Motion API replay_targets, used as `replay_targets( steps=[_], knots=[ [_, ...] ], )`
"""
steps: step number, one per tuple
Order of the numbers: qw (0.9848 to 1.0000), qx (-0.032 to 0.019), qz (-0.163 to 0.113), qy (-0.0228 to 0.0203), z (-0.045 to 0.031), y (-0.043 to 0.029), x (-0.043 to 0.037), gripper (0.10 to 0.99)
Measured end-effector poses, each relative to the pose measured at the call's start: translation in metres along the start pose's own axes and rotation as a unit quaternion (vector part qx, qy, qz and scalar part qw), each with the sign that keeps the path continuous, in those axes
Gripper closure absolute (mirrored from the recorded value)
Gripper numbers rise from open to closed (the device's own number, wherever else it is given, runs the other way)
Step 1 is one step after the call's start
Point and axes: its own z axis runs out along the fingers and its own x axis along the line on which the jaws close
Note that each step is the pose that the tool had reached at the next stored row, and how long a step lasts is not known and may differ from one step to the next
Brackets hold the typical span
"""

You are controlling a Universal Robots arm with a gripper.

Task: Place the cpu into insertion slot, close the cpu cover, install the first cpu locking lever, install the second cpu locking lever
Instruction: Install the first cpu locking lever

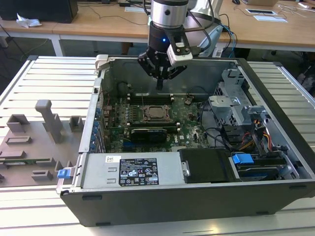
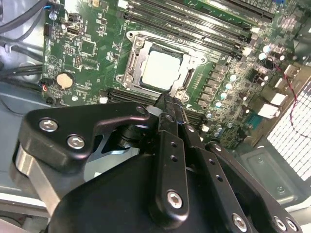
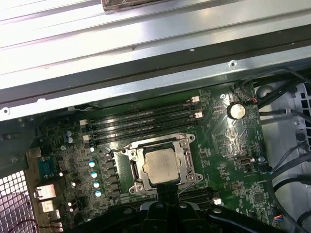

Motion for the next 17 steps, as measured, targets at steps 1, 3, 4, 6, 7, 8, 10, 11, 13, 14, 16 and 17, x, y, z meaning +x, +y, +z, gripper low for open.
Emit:
replay_targets(
  steps=[1,3,4,6,7,8,10,11,13,14,16,17],
  knots=[
    [1.0,0.0001,-0.008,-0.0001,0.0,0.0,0.0,0.98],
    [0.9998,0.0003,-0.02,-0.0002,0.0,0.0,0.0,0.98],
    [0.9996,0.0004,-0.027,-0.0003,0.0,0.0,0.0,0.98],
    [0.9992,0.0006,-0.041,-0.0005,0.0,0.0,0.0,0.98],
    [0.9989,0.0007,-0.046,-0.0005,0.0,0.0,0.0,0.98],
    [0.9987,0.0008,-0.051,-0.0006,0.0,0.0,0.0,0.98],
    [0.9982,0.0009,-0.059,-0.0007,0.0,0.0,0.0,0.98],
    [0.998,0.001,-0.063,-0.0007,0.0,0.0,0.0,0.98],
    [0.9973,0.0011,-0.074,-0.0008,0.0,0.0,0.0,0.98],
    [0.997,0.0012,-0.078,-0.0009,0.0,0.0,0.0,0.98],
    [0.9962,0.0013,-0.088,-0.001,0.0,0.0,0.0,0.98],
    [0.9958,0.0014,-0.091,-0.001,0.0,0.0,0.0,0.98]
  ],
)
